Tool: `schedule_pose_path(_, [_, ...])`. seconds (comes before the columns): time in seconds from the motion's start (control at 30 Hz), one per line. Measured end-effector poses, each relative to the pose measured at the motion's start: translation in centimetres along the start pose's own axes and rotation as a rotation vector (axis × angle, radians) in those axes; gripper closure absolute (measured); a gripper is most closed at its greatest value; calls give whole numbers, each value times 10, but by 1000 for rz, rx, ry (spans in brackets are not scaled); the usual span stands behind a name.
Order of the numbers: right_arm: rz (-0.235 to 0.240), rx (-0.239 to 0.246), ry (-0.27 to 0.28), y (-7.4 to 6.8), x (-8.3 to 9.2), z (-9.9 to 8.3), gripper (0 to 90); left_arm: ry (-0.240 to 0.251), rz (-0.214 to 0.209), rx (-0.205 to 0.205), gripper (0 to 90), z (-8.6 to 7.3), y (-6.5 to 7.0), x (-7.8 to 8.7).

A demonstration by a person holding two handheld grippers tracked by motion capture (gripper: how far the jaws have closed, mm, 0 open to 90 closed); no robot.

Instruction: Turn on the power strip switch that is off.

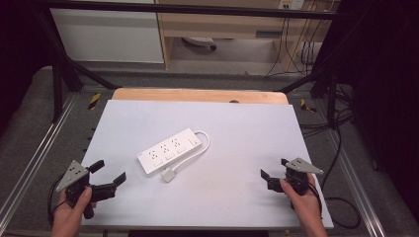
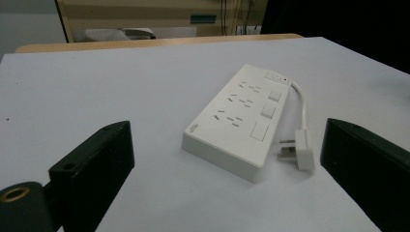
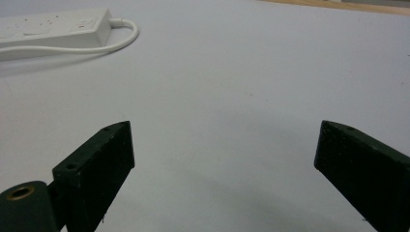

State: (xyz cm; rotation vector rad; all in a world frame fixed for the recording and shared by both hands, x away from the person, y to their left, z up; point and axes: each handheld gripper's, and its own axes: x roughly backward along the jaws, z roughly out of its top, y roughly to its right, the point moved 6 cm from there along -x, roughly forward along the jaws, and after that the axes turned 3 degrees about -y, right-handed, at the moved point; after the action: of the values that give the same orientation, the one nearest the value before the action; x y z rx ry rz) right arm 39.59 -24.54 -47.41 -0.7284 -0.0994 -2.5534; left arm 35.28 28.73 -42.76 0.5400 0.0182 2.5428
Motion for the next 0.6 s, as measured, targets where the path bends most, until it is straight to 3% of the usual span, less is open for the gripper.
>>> schedule_pose_path(0.6, [11, 3, 57, -4, 6, 8, 51, 6, -9, -3, 52, 2, 1, 1])
